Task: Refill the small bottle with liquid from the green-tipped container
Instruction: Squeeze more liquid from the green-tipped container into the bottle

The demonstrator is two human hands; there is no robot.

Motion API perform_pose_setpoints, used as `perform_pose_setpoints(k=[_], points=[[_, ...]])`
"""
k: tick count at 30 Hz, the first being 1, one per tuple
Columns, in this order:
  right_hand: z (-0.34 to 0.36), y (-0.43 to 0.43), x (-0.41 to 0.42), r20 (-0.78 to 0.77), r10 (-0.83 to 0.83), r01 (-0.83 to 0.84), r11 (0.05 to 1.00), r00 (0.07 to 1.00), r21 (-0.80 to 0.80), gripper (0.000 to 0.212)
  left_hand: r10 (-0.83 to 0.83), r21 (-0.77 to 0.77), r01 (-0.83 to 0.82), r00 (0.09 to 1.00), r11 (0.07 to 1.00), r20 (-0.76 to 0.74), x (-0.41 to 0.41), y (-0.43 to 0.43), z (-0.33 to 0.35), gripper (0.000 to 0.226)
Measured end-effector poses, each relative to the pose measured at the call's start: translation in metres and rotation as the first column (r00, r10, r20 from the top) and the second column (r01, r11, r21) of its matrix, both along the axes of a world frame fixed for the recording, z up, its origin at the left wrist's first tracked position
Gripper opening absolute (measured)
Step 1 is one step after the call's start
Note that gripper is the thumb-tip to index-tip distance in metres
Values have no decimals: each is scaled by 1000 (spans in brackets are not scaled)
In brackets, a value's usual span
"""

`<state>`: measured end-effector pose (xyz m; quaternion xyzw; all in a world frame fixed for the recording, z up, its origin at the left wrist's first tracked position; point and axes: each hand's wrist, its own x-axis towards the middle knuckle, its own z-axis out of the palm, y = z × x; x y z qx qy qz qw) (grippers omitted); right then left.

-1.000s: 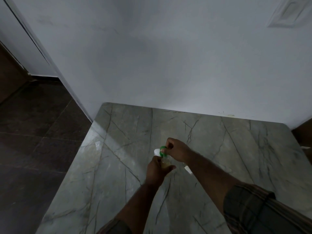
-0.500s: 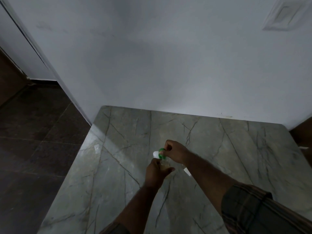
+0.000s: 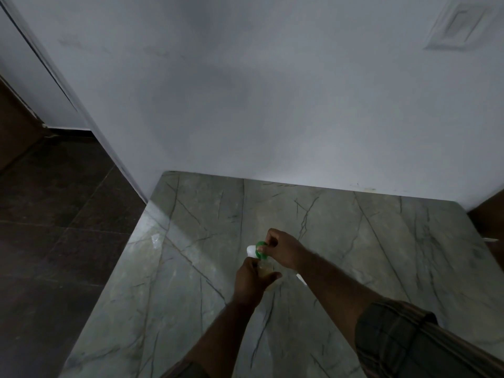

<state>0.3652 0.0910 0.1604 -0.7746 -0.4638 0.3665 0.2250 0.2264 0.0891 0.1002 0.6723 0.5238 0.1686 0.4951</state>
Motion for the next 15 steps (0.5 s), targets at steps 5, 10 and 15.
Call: perform_pose_setpoints(k=[5,10,15], points=[[6,0,2,-25,-10,10,1000,1000,-7,25,-12,18,12,1000,1000,-9,1,0,1,45],[5,-1,3,-24,-5,5,1000,1000,9,24,1,-3,-1,1000,1000,-4,2,2,1,46],[-1,-2,0,0,-7,7,1000,1000,-1,24,-5,-13,5,1000,1000,-25,1,0,1,46]])
